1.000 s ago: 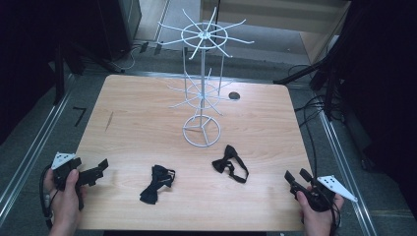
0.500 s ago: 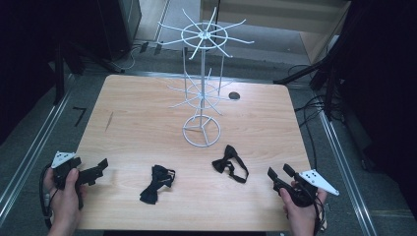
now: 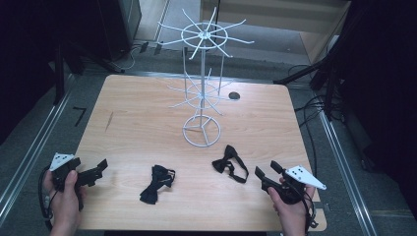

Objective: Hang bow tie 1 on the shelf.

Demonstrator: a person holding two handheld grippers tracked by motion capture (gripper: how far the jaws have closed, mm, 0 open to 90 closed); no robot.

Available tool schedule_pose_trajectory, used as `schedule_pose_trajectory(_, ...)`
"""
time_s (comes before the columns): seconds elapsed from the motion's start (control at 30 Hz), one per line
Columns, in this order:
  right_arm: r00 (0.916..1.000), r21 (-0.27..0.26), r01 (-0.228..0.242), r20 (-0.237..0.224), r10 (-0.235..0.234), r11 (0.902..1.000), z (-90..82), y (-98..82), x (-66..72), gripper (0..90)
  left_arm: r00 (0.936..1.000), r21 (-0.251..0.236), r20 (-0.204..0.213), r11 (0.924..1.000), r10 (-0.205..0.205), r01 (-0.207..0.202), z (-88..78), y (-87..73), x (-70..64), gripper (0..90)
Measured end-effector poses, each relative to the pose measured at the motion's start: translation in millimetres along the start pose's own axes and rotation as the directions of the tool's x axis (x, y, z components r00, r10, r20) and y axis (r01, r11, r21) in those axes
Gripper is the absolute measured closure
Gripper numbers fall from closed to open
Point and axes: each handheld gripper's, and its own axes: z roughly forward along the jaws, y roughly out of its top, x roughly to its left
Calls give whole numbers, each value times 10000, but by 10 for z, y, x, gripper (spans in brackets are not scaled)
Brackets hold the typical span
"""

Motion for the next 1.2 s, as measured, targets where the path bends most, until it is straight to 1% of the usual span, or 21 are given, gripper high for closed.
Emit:
schedule_pose_trajectory(0.2, 9997, 85, 133, -199, -132, 9999, 100, 34, 152, 336, 9999, 144, 137, 9998, 101, -103, 11, 6, -2, 0)
schedule_pose_trajectory(0.27, 9992, 110, 256, -299, -253, 9996, 143, 45, 213, 336, 9998, 168, 134, 9997, 151, -153, 14, 6, -7, 0)
schedule_pose_trajectory(0.4, 9984, 206, 332, -470, -322, 9992, 227, 62, 324, 336, 9999, 239, 99, 9997, 91, -93, 22, 10, -3, 0)
schedule_pose_trajectory(0.47, 9972, 249, 461, -596, -445, 9986, 291, 73, 390, 336, 9999, 234, 97, 9997, 82, -84, 21, 13, 3, 0)
schedule_pose_trajectory(0.53, 9966, 308, 536, -640, -516, 9981, 321, 77, 426, 336, 10000, 203, 89, 9998, -10, 9, 27, 17, 14, 0)
schedule_pose_trajectory(0.63, 9958, 352, 527, -761, -499, 9980, 381, 88, 503, 337, 9999, 216, 106, 9998, -29, 27, 26, 19, 17, 0)
schedule_pose_trajectory(0.67, 9958, 352, 527, -761, -499, 9980, 381, 88, 503, 337, 9999, 216, 106, 9998, -29, 27, 26, 19, 17, 0)
schedule_pose_trajectory(0.7, 9947, 351, 456, -934, -421, 9983, 425, 104, 556, 340, 10000, 191, 96, 9998, -24, 22, 28, 17, 15, 0)
schedule_pose_trajectory(0.77, 9939, 379, 453, -1019, -412, 9983, 454, 118, 602, 348, 9999, 213, 107, 9998, -38, 35, 27, 19, 17, 0)
schedule_pose_trajectory(0.87, 9917, 401, 607, -1161, -557, 9974, 508, 131, 687, 358, 9999, 216, 104, 9998, -44, 41, 29, 19, 18, 0)
schedule_pose_trajectory(1.0, 9894, 555, 810, -1251, -735, 9952, 589, 119, 785, 368, 9999, 285, 96, 9996, 47, -50, 34, 23, 12, 0)
schedule_pose_trajectory(1.1, 9886, 644, 879, -1284, -791, 9940, 650, 103, 847, 373, 9999, 284, 74, 9995, 142, -144, 40, 23, -1, 0)
schedule_pose_trajectory(1.13, 9879, 674, 889, -1334, -793, 9938, 670, 100, 874, 375, 9996, 329, 71, 9991, 272, -274, 41, 23, -12, 0)
schedule_pose_trajectory(1.2, 9873, 702, 863, -1395, -759, 9938, 697, 99, 918, 379, 9994, 333, 65, 9988, 354, -356, 44, 23, -21, 0)
